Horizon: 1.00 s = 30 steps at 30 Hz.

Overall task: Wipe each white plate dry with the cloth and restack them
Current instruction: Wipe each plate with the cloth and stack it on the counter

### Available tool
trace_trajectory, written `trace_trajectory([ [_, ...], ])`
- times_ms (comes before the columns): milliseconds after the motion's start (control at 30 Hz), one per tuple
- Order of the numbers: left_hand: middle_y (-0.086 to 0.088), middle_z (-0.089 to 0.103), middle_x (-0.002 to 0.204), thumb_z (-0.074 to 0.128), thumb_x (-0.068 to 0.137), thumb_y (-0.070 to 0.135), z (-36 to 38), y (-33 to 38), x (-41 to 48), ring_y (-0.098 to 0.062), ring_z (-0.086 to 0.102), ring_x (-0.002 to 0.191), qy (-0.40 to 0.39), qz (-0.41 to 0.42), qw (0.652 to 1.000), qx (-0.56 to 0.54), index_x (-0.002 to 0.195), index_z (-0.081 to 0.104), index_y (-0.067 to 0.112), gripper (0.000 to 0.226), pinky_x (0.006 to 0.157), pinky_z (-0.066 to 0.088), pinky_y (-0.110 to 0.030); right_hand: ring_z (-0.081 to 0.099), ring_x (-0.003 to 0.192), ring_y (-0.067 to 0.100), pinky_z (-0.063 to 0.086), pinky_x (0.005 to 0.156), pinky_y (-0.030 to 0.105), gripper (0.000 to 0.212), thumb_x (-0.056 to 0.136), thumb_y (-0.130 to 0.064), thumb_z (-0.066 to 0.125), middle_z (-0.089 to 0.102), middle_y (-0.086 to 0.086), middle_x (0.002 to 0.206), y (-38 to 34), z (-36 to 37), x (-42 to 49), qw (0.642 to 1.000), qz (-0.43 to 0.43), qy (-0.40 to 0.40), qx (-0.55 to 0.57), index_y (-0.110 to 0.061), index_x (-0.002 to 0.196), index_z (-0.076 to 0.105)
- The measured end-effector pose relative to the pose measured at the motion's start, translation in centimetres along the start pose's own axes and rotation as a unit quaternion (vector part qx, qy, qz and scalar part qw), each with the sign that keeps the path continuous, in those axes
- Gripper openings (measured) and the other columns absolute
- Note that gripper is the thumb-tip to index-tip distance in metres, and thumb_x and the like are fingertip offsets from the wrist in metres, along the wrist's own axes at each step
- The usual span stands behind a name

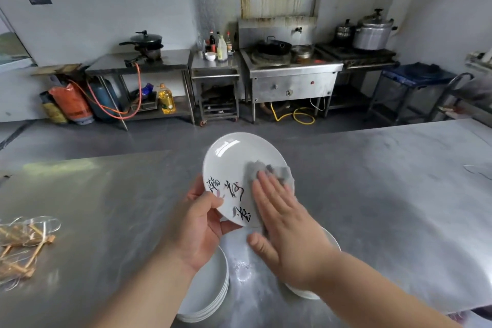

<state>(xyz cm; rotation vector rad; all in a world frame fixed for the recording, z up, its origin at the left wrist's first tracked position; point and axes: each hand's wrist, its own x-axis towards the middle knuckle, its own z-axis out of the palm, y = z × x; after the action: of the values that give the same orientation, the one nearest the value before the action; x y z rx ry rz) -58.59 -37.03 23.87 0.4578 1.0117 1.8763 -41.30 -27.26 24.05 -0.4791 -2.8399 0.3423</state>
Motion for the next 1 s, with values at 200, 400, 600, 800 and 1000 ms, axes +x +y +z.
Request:
trace_trajectory([
  [200, -0.017, 0.077, 0.116, 0.049, 0.081, -0.004, -0.2, -0.8, 0.4, -0.029, 0.078, 0.095, 0.01, 0.002, 1.0, 0.0, 0.116, 0.078, 0.025, 0.054, 0.061, 0.063, -0.039, 0.0, 0.162, 0.02, 0.014, 0.13, 0.044, 0.098, 0.095, -0.08, 0.014, 0.003, 0.005, 0.175, -0.6, 1.3, -1.1, 0.998, -0.056, 0.01, 0.019, -0.013, 0.167, 0.009],
  [400, -0.022, 0.07, 0.125, 0.053, 0.076, -0.002, 0.1, -1.2, 0.5, -0.038, 0.047, 0.111, -0.004, -0.008, 1.0, -0.027, 0.126, 0.073, 0.018, 0.057, 0.074, 0.064, -0.053, -0.02, 0.159, 0.019, -0.002, 0.129, 0.041, 0.114, 0.08, -0.085, -0.021, -0.016, 0.006, 0.172, 1.3, -0.3, -0.8, 0.997, 0.057, -0.034, -0.023, -0.012, 0.165, -0.005],
  [600, -0.02, 0.077, 0.116, 0.045, 0.085, -0.007, 0.5, -1.4, 0.6, -0.031, 0.078, 0.094, 0.029, -0.003, 1.0, -0.008, 0.114, 0.078, 0.02, 0.052, 0.06, 0.062, -0.041, -0.004, 0.161, 0.015, 0.009, 0.131, 0.042, 0.096, 0.095, -0.081, 0.016, -0.001, -0.002, 0.175, 0.2, 1.5, -1.4, 0.997, -0.059, 0.001, 0.054, -0.019, 0.167, 0.005],
  [800, -0.024, 0.073, 0.123, 0.053, 0.076, -0.001, 0.5, -1.3, -0.2, -0.039, 0.074, 0.101, -0.044, -0.027, 0.996, 0.07, 0.128, 0.073, 0.023, 0.06, 0.074, 0.062, -0.054, -0.033, 0.154, 0.016, -0.005, 0.129, 0.041, 0.097, 0.094, -0.076, 0.005, -0.032, 0.004, 0.168, 4.5, -1.0, 1.3, 0.997, 0.063, -0.023, -0.046, -0.012, 0.161, -0.021],
  [1000, -0.011, 0.076, 0.124, 0.056, 0.078, 0.003, 2.0, -1.2, -0.5, -0.024, 0.073, 0.098, -0.046, -0.045, 0.99, 0.127, 0.134, 0.07, 0.03, 0.064, 0.063, 0.058, -0.034, -0.001, 0.16, 0.038, 0.012, 0.129, 0.056, 0.095, 0.104, -0.066, 0.02, 0.002, 0.025, 0.171, 0.4, 1.0, 1.6, 0.98, -0.15, 0.086, 0.096, 0.011, 0.159, 0.01],
])
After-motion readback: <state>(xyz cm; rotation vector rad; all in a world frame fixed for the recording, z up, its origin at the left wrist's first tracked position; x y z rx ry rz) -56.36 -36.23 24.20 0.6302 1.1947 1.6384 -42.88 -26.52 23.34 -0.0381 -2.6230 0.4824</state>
